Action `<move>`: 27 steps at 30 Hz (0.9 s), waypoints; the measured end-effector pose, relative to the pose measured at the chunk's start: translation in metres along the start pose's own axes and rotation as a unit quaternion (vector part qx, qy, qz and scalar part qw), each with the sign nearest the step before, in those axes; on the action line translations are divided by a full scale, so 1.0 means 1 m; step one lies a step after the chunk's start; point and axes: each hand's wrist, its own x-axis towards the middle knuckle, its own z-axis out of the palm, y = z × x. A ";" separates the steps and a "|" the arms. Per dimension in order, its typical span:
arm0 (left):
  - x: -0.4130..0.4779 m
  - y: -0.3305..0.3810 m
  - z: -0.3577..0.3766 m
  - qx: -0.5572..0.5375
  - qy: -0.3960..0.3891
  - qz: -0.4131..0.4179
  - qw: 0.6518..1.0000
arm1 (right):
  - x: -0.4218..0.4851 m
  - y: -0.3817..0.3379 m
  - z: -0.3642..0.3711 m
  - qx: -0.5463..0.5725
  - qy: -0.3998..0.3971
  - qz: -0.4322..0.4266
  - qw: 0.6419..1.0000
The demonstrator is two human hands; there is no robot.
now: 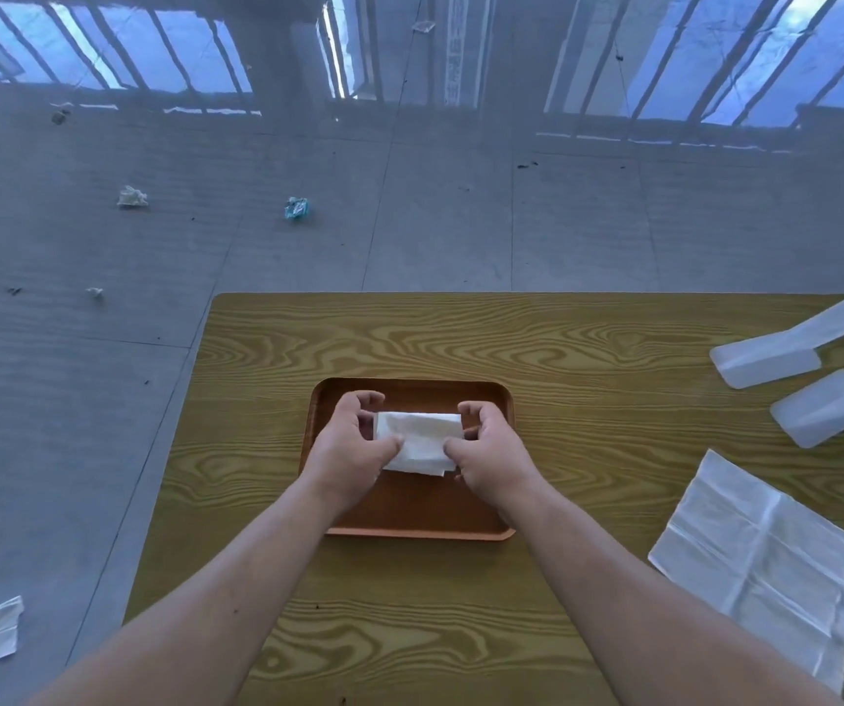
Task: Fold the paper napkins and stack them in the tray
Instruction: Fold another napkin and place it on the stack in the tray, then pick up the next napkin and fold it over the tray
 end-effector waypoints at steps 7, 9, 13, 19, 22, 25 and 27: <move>-0.005 -0.013 0.020 0.288 -0.018 0.024 0.957 | -0.010 0.039 -0.036 -0.171 0.034 0.035 0.984; -0.009 -0.009 0.035 0.308 -0.007 0.051 0.950 | -0.019 0.059 -0.059 -0.162 0.064 0.040 0.984; -0.010 0.013 0.073 0.313 -0.024 0.061 0.947 | -0.039 0.100 -0.116 -0.152 0.139 0.070 0.976; -0.015 0.056 0.159 0.350 -0.154 0.153 0.911 | -0.069 0.161 -0.193 -0.172 0.257 0.110 0.944; -0.022 0.076 0.204 0.377 -0.198 0.207 0.881 | -0.082 0.186 -0.215 -0.218 0.293 0.131 0.922; -0.032 0.090 0.249 0.411 -0.240 0.257 0.841 | -0.089 0.206 -0.228 -0.259 0.257 0.132 0.922; -0.037 0.097 0.273 0.413 -0.259 0.270 0.831 | -0.091 0.215 -0.231 -0.277 0.228 0.097 0.928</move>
